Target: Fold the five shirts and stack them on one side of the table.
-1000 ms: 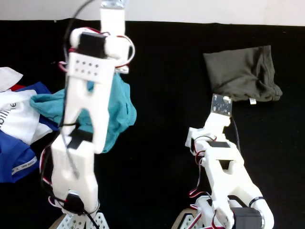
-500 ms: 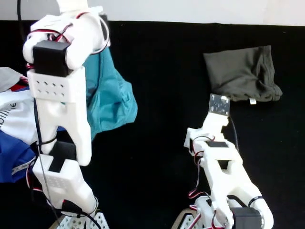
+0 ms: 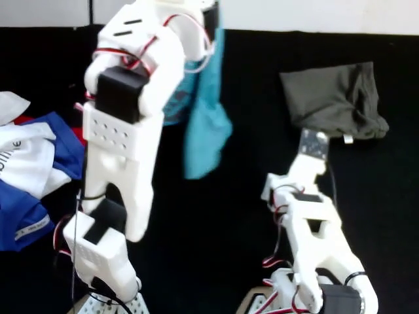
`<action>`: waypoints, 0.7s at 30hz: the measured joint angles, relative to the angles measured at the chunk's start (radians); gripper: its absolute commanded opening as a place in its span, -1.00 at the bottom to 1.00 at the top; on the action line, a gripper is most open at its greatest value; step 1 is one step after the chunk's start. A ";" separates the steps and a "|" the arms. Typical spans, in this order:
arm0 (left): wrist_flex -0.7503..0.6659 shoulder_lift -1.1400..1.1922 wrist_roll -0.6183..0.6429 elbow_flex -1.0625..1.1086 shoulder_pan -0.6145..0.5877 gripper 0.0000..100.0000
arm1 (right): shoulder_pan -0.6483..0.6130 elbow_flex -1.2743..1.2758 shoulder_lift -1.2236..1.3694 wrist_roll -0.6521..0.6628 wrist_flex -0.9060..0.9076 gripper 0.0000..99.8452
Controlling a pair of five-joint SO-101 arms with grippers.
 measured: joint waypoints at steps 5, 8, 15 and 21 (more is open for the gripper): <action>0.029 0.000 -0.012 -0.006 -0.034 -0.98 | 0.081 -0.002 -0.068 0.000 0.038 -0.62; 0.144 -0.002 -0.014 0.025 -0.110 -0.98 | 0.109 -0.011 -0.189 0.000 0.130 -0.62; 0.519 0.068 -0.015 0.167 -0.293 -0.98 | 0.077 -0.012 -0.489 0.087 0.253 -0.62; 0.646 0.080 -0.018 0.434 -0.402 -0.98 | 0.020 -0.100 -0.506 0.115 0.279 -0.62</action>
